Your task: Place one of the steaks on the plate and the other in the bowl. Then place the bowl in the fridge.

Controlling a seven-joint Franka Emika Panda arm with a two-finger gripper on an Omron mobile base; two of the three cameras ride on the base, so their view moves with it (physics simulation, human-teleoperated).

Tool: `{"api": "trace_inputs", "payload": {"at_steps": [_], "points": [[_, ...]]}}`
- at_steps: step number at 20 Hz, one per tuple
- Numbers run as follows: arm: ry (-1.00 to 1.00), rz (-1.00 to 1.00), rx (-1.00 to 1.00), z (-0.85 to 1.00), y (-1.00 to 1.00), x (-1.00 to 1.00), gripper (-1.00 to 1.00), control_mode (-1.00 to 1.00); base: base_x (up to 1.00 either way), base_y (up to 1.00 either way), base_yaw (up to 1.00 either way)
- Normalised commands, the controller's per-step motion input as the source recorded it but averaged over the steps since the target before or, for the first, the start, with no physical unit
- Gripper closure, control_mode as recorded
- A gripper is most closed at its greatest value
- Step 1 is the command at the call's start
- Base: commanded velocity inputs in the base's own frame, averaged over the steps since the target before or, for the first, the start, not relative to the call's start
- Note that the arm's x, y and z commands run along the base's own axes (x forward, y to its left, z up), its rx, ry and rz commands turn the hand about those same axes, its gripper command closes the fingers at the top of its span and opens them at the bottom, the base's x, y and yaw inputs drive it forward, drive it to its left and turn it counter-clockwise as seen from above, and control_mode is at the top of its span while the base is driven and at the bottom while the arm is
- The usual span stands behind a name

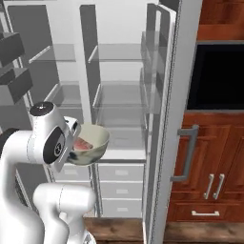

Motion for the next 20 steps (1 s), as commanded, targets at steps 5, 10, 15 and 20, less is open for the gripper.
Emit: {"api": "trace_inputs", "payload": {"at_steps": [5,10,15,20], "points": [[0.00,0.00,0.00,0.00,0.00,0.00,1.00,1.00,0.77,0.00,0.06],[0.00,0.00,0.00,0.00,0.00,0.00,1.00,1.00,0.30,-0.43,0.02],[0.00,0.00,0.00,0.00,0.00,0.00,1.00,1.00,0.26,-0.08,0.00],[0.00,0.00,0.00,0.00,0.00,0.00,1.00,1.00,0.35,-0.14,0.01]]}}
